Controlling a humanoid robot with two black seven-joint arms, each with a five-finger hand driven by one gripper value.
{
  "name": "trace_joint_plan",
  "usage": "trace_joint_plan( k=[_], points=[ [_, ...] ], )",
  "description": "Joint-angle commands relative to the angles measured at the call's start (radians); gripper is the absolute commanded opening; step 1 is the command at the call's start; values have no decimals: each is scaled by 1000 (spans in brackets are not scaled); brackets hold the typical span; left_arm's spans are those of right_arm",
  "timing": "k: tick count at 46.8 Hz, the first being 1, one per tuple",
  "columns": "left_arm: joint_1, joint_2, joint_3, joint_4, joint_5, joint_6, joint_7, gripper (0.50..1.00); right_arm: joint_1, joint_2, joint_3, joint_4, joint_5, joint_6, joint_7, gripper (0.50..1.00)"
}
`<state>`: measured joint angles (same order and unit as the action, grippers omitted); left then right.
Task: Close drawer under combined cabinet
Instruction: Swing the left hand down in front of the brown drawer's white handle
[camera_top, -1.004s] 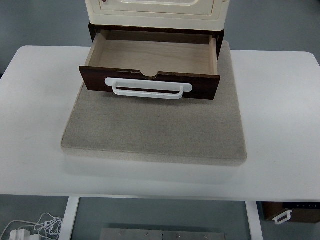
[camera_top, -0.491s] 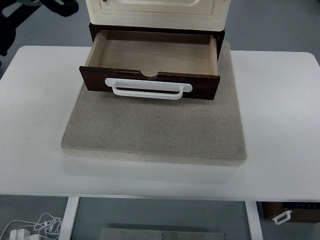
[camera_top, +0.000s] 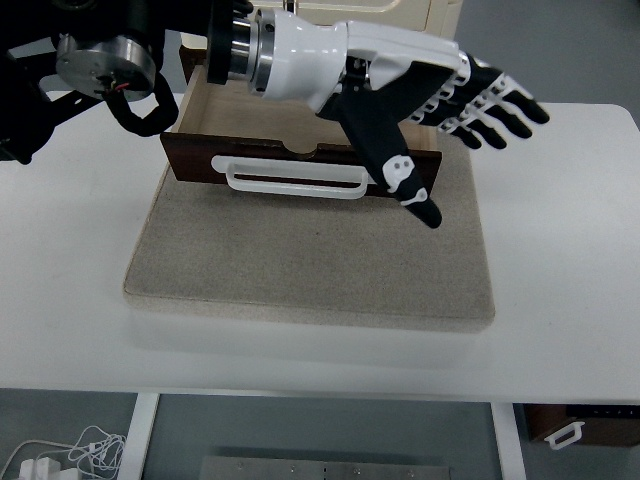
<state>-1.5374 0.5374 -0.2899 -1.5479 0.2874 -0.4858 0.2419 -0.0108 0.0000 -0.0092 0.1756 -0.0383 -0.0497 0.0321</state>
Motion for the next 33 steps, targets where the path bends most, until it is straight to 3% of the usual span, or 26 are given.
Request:
trace_joint_plan(
  k=[1, 15, 33],
  points=[
    [2, 4, 32, -18, 1, -53, 46, 996, 0, 0, 0, -1, 0, 1, 0, 952],
    [0, -4, 178, -23, 65, -125, 221, 996, 0, 0, 0, -1, 0, -1, 0, 952],
    [0, -1, 296, -1, 119, -125, 332, 996, 0, 0, 0, -1, 0, -1, 0, 952]
  ],
)
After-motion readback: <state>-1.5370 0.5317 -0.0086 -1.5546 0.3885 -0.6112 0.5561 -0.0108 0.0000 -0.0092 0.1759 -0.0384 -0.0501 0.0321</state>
